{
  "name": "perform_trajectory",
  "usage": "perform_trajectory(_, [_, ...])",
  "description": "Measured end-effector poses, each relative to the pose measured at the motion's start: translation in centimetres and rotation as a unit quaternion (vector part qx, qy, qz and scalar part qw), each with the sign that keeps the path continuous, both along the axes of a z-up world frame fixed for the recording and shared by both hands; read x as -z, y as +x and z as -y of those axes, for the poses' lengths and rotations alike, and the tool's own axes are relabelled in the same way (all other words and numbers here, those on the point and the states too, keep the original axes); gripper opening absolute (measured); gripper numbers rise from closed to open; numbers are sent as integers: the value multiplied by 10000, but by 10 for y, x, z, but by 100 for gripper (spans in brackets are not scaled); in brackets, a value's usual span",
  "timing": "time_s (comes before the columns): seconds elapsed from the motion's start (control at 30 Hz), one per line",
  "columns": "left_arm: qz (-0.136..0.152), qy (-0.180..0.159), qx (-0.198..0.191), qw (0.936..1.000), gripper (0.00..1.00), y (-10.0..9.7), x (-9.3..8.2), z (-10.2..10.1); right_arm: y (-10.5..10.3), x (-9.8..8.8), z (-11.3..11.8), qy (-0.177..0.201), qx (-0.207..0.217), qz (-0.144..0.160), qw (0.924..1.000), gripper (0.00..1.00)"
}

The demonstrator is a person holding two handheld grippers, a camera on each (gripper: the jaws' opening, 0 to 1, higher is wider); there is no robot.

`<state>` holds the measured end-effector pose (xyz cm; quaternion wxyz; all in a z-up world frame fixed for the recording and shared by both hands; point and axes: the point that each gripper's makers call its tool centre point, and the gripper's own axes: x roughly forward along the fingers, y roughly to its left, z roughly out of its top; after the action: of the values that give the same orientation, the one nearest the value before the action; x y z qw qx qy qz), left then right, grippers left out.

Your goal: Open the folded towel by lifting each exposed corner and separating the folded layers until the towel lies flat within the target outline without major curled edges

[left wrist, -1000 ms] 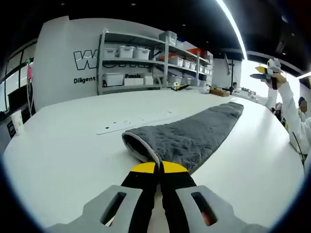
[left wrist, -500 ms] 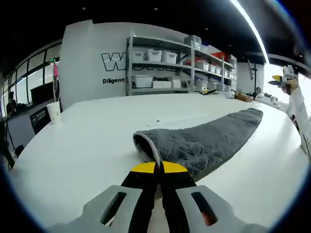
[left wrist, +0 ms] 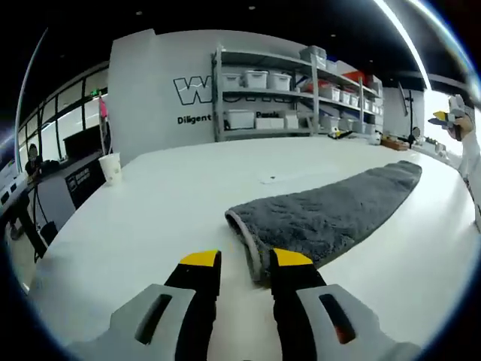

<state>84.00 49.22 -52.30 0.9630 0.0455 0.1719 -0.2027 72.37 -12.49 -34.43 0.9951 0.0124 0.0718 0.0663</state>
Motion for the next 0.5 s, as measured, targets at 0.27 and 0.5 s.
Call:
perform_trajectory(0.27, [285,14,227,9993,68,-20,-27,15,-1,-1,1,-56,44,3,10000,98])
perform_trajectory(0.5, [216,50,615,9979,94,-36,-24,41,0,4,-15,-201,-123,-84,9997,98])
